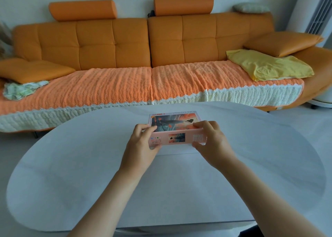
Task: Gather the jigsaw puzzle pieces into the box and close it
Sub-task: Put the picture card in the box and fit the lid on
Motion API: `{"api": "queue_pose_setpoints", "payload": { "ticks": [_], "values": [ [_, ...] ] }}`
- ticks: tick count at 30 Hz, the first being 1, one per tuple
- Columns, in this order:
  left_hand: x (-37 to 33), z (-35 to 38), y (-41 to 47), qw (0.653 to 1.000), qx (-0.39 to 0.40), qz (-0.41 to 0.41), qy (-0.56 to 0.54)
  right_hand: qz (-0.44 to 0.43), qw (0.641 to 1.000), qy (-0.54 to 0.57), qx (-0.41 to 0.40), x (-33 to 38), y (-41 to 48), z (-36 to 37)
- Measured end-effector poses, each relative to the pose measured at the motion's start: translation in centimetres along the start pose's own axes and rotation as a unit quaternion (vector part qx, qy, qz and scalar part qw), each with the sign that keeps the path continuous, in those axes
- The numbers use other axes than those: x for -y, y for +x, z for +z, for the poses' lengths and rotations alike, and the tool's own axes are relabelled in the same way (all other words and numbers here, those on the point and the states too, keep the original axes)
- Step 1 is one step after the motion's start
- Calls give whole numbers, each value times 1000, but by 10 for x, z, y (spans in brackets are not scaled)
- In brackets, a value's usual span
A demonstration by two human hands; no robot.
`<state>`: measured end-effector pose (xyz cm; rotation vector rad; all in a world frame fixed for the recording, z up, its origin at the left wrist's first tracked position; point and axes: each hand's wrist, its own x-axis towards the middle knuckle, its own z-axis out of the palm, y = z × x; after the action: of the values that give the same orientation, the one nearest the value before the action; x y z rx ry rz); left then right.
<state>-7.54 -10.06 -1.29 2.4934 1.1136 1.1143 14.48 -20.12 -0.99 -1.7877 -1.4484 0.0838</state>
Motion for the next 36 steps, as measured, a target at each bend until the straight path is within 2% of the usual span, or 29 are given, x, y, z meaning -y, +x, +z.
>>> {"api": "queue_pose_setpoints", "payload": {
  "ticks": [7, 14, 16, 19, 21, 26, 36],
  "values": [
    [3, -1, 0, 999, 29, 1, 18, -33, 999, -21, 28, -7, 1, -4],
    [-4, -6, 32, 997, 39, -28, 66, 54, 994, -49, 81, 2, 21, -15],
    [-3, -2, 48, 992, 98, -31, 70, 53, 991, -52, 109, 5, 31, -14],
    [2, 9, 61, 969, 232, -64, 49, 57, 987, -49, 144, 7, 42, -10],
    [4, 14, 62, 960, 267, -78, 32, 68, 984, -45, 161, 4, 47, -7],
    [9, 20, 56, 956, 277, -58, 71, 71, 979, -48, 186, -8, 42, 2],
    [14, 31, 46, 959, 267, -53, 76, 65, 978, -88, 177, -16, 31, 15]
  ]
}}
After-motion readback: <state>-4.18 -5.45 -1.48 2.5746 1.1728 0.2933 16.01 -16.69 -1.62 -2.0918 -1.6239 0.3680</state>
